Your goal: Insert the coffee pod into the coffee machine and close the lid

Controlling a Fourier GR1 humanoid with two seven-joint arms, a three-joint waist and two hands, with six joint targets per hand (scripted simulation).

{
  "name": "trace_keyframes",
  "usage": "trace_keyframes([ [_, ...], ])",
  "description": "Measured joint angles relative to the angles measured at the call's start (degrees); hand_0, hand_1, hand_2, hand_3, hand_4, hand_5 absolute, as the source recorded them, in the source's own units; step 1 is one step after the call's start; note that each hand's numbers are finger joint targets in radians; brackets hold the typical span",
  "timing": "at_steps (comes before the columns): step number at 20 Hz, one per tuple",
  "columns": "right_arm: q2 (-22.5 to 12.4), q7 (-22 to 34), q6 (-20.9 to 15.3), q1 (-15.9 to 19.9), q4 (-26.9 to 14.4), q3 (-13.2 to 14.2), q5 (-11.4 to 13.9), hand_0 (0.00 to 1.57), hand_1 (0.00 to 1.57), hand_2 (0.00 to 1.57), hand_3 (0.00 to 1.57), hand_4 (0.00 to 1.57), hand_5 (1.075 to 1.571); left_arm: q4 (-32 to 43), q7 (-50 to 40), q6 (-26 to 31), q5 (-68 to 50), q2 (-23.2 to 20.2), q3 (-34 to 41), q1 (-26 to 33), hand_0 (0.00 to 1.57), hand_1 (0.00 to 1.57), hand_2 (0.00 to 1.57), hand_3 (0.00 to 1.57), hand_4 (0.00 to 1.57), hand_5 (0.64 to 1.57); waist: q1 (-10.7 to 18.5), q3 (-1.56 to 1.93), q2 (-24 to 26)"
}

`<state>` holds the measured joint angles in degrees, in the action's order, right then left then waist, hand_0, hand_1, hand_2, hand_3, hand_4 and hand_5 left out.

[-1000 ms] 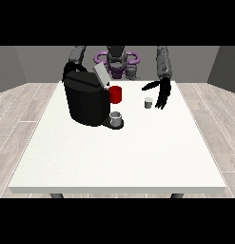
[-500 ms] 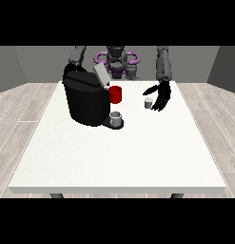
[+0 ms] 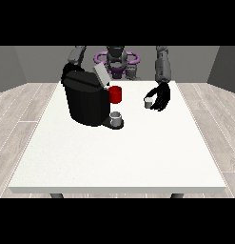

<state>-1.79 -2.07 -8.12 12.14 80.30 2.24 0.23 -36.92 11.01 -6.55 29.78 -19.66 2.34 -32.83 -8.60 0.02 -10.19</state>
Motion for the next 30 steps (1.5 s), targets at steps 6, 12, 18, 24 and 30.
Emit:
trace_keyframes([
  [6,0.7,-0.9,-0.6,0.4,-0.4,-0.5,-0.7,0.0,0.0,0.0,0.0,0.43,1.571,2.5,0.3,-3.5,3.3,-0.1,-0.6,-2.0,0.9,0.9,1.01,0.78,0.31,1.571,-0.4,0.03,-0.8],
  [12,0.5,-1.0,-0.5,0.5,-0.1,-0.4,-0.9,0.0,0.0,0.0,0.0,0.45,1.571,4.7,1.5,-4.1,5.8,-1.0,-1.0,-3.5,1.27,1.27,1.4,1.36,0.51,1.571,-1.0,0.1,-1.1],
  [18,0.7,-1.0,-1.0,0.5,-3.1,0.9,-2.0,0.0,0.0,0.0,0.0,0.49,1.571,3.0,3.5,0.2,5.9,-0.4,-1.8,-6.2,1.4,1.4,1.42,1.36,0.6,1.571,0.6,0.01,1.3],
  [24,-0.1,-1.1,-0.2,1.1,-5.4,1.2,-2.0,0.0,0.0,0.0,0.0,0.41,1.571,0.9,2.8,6.0,5.0,-1.4,-1.3,-11.1,1.26,1.26,1.32,1.3,0.53,1.571,0.4,-0.01,3.1],
  [30,0.0,-1.7,0.3,1.2,-7.0,1.2,-2.3,0.0,0.0,0.0,0.0,0.48,1.571,-1.7,1.7,11.0,5.1,-1.9,-1.7,-15.3,1.25,1.25,1.33,1.28,0.54,1.571,0.4,-0.01,4.9],
])
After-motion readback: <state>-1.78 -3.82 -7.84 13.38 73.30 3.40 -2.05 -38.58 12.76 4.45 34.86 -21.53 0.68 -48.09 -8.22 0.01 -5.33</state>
